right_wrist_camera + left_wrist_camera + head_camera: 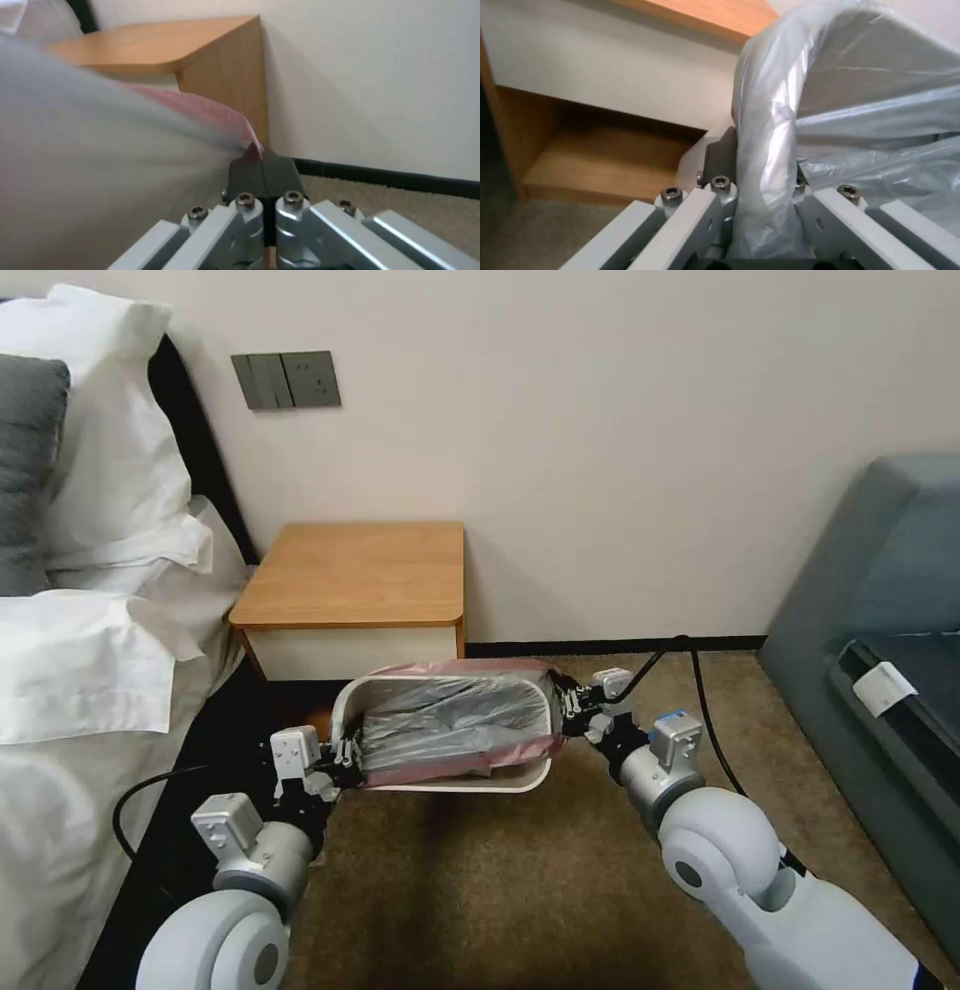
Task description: Pick up the garbage bag from the table and place it over the trash can.
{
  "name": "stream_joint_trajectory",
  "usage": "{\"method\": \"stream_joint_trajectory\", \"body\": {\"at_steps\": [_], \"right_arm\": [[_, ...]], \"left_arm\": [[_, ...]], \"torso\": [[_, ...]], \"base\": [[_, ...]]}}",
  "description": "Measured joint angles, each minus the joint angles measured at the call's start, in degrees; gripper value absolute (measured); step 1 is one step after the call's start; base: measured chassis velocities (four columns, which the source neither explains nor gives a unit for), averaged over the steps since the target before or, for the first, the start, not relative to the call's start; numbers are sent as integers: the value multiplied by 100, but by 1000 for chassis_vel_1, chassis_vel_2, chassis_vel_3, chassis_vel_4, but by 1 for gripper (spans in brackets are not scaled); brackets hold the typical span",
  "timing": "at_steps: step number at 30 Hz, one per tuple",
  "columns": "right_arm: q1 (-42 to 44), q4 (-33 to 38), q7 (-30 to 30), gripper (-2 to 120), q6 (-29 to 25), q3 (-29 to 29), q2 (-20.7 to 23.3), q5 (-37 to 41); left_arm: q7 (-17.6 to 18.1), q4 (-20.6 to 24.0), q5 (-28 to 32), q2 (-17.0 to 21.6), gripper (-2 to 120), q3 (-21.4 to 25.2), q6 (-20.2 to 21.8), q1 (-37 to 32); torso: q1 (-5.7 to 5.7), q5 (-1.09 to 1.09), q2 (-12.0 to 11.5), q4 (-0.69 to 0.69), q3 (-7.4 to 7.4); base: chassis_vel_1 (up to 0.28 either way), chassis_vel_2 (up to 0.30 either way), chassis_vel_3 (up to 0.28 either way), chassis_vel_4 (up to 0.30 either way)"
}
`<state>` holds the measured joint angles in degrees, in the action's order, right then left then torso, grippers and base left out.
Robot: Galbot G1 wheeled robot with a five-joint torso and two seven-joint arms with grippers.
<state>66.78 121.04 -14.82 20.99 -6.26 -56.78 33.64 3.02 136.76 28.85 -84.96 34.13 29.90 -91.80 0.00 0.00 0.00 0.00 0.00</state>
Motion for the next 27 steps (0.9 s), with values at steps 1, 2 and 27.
{"method": "stream_joint_trajectory", "body": {"at_steps": [1,2,27], "right_arm": [[32,-17,6,0,-3,1,-1,-43],[55,-25,8,0,-3,3,-2,-73],[1204,1573,-203,70,-21,-435,-174,-539]], "left_arm": [[23,9,54,-14,3,0,25,17],[51,10,96,-25,3,0,47,35],[372,-561,6,-81,3,108,257,524]], "torso": [[0,0,0,0,0],[0,0,0,0,0],[0,-1,0,0,0]], "base": [[0,0,0,0],[0,0,0,0],[0,0,0,0]]}}
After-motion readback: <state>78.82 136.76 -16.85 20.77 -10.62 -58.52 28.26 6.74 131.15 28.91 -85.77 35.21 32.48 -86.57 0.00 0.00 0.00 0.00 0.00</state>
